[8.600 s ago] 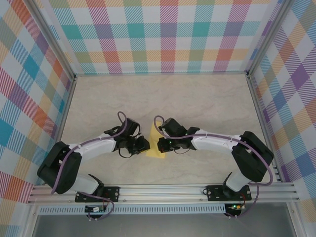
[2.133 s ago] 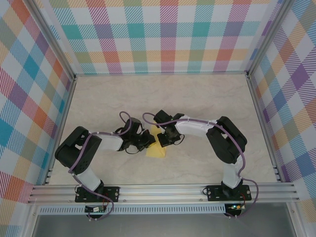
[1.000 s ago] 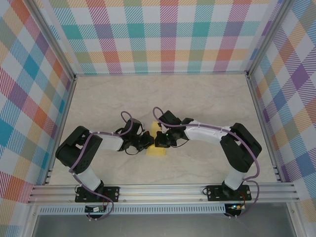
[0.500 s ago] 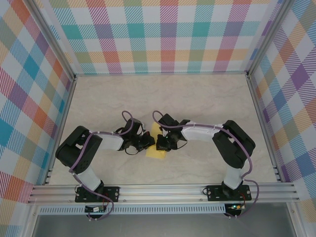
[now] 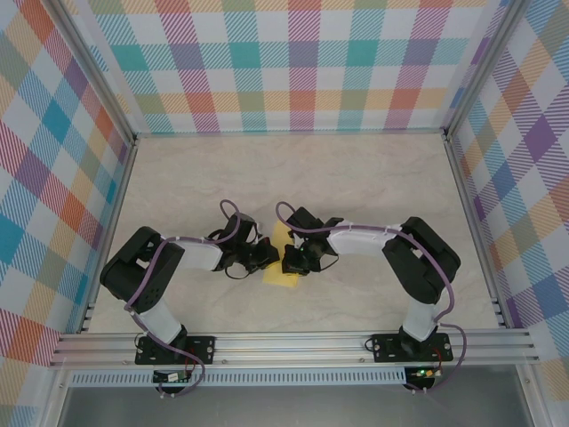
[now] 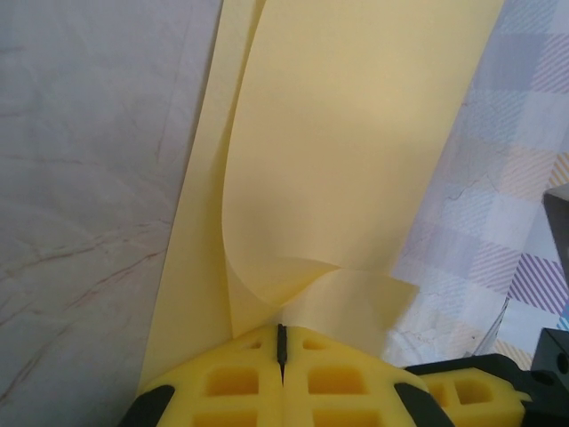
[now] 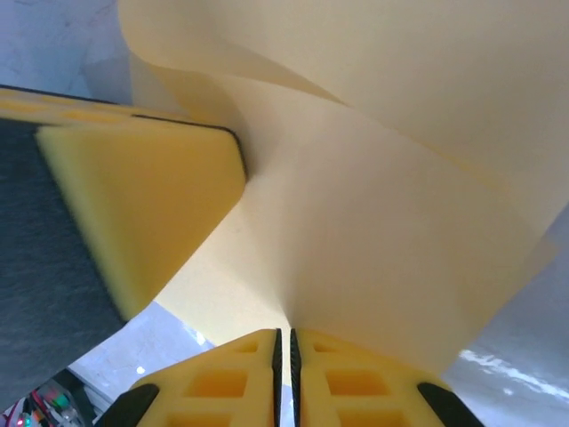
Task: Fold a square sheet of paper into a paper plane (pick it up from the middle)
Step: Fold the triangle a second time at the center of the table.
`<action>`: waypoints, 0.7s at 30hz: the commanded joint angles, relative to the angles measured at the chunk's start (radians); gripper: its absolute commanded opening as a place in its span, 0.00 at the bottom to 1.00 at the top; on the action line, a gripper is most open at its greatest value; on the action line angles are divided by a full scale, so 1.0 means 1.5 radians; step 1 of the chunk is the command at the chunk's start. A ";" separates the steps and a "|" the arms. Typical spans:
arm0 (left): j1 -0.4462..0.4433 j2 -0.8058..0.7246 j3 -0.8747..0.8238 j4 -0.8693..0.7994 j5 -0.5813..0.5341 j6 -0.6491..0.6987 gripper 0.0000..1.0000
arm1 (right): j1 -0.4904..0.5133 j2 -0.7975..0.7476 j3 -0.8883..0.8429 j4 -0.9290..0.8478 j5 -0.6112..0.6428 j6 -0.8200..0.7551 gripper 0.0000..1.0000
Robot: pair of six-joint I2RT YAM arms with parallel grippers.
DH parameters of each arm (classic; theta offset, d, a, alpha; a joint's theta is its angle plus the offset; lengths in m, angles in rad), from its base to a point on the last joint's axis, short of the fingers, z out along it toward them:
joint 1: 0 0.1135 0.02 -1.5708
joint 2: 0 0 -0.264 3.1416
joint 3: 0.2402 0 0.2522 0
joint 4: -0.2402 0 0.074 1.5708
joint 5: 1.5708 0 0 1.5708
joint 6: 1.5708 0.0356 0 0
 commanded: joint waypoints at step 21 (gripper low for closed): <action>-0.005 0.015 -0.007 -0.044 0.003 0.015 0.00 | 0.012 0.016 -0.027 -0.005 -0.009 -0.021 0.11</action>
